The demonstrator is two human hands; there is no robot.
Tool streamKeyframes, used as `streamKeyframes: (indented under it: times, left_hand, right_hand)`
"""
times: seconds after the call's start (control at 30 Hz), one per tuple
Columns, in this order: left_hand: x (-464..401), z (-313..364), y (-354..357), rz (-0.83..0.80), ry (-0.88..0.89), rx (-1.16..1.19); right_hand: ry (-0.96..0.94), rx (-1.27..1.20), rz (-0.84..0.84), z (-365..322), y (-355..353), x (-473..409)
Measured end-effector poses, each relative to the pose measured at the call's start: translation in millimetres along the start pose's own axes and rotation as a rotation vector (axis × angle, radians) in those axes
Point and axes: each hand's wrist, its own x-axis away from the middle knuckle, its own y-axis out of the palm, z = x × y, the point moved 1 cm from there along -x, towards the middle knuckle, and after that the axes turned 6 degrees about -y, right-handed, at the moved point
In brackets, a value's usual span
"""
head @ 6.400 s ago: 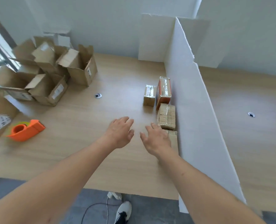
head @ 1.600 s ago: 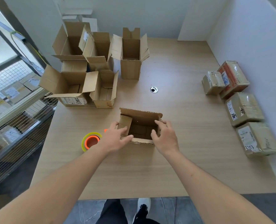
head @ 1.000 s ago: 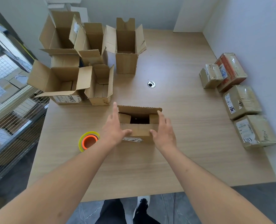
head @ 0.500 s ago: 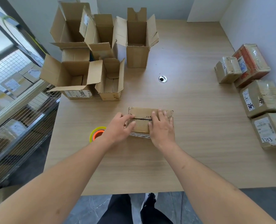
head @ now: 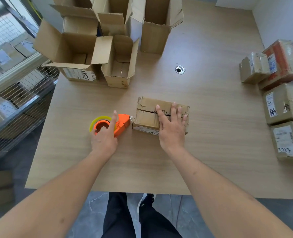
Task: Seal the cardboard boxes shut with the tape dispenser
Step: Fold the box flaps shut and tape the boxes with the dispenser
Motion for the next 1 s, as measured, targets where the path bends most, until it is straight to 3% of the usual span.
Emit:
streamKeyframes:
  times: [0.2,0.33,0.47,0.6,0.7,0.87,1.0]
  left_hand:
    - [9,-4,-15,0.049,0.059,0.294]
    - [10,-7,-55,0.168,0.299,0.44]
    - [-3,-3,-93,0.302,0.562,0.358]
    - [-4,17,-118,0.276,0.725,0.239]
    - [-2,30,-122,0.219,0.832,0.105]
    - [2,40,-112,0.202,0.92,-0.058]
    - [-2,47,-116,0.171,0.956,-0.166]
  right_hand:
    - [0.012,-0.042,-0.035,4,0,2]
    - [0.014,-0.058,-0.056,2,-3,1]
    - [-0.011,-0.079,-0.071,-4,-6,4]
    - [-0.019,-0.219,-0.096,-19,-11,9]
    - [0.123,-0.466,-0.143,-20,-20,9]
    - [0.128,-0.973,-0.076,4,-27,2]
    - [0.073,-1.021,-0.057,18,-39,2]
